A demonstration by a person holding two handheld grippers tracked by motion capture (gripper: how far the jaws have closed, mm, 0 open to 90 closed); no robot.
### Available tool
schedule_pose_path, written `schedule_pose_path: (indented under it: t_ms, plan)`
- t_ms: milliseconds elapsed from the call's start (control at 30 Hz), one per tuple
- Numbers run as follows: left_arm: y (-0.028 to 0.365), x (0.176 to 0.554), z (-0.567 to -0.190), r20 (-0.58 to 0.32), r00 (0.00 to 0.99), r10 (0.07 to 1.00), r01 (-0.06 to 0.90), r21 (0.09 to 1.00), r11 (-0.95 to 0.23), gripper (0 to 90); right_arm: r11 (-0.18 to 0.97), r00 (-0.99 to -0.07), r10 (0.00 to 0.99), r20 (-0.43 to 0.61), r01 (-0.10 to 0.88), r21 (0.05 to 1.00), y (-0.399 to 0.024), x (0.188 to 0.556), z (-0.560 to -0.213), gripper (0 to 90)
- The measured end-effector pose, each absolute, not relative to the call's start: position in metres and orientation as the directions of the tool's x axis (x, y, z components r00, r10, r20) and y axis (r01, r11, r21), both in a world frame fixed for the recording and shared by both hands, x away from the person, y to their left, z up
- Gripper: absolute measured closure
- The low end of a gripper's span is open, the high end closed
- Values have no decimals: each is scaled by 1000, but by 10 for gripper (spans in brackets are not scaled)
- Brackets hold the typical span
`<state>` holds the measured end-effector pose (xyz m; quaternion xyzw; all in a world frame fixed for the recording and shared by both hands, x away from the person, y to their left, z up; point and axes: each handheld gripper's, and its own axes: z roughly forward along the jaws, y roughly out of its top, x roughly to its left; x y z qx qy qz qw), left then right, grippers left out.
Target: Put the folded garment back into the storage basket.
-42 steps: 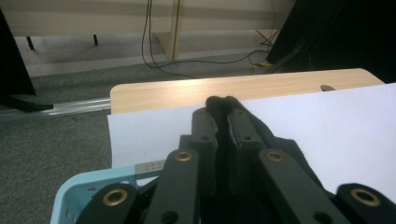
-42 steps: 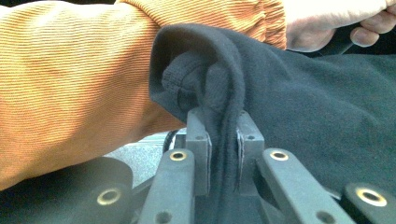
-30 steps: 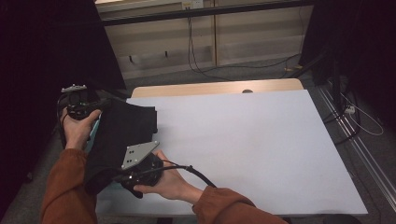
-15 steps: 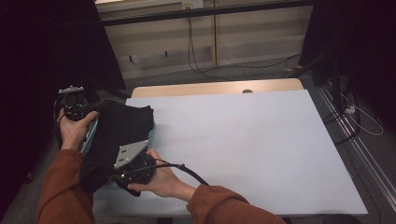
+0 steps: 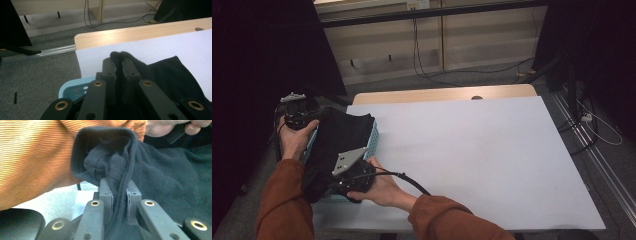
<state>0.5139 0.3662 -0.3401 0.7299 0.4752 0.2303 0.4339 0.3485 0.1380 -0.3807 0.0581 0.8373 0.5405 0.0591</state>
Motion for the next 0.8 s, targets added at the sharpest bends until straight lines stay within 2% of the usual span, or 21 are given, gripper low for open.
schedule_pose_path:
  t_ms: [400, 800]
  plan:
    - [363, 522, -349, -47, 440, 897, 492, 848, -197, 829, 435, -986, 165, -27, 48, 899, 144, 358, -392, 802]
    - [368, 526, -360, -47, 421, 906, 535, 819, -206, 827, 459, -988, 157, -3, 70, 886, 149, 365, -402, 801]
